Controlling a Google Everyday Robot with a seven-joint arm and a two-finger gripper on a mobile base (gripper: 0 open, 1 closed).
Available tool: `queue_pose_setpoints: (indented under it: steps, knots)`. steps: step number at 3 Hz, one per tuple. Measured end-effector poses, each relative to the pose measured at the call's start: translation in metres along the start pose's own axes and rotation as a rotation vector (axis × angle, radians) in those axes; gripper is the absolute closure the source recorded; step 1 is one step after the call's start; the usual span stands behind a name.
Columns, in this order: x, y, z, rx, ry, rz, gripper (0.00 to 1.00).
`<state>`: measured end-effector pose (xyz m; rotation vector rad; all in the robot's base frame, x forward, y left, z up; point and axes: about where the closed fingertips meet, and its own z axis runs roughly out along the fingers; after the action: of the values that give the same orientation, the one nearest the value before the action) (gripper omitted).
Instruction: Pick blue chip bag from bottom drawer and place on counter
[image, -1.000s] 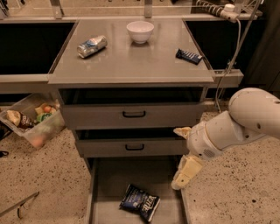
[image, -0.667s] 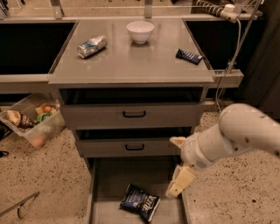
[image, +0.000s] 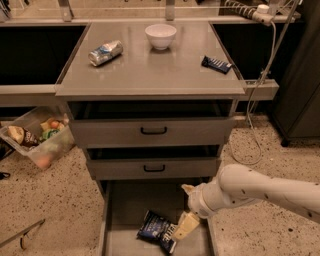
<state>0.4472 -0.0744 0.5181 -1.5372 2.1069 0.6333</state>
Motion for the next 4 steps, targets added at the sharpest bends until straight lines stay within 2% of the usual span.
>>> queue_pose_setpoints:
  steps: [1, 2, 3, 4]
  knots:
    - [0.034, -0.010, 0.069, 0.005, -0.049, 0.109, 0.00]
    - [0.038, -0.010, 0.076, 0.002, -0.052, 0.120, 0.00]
    - [0.066, -0.028, 0.111, 0.018, -0.049, 0.135, 0.00]
    - [0.106, -0.067, 0.167, 0.044, -0.052, 0.139, 0.00]
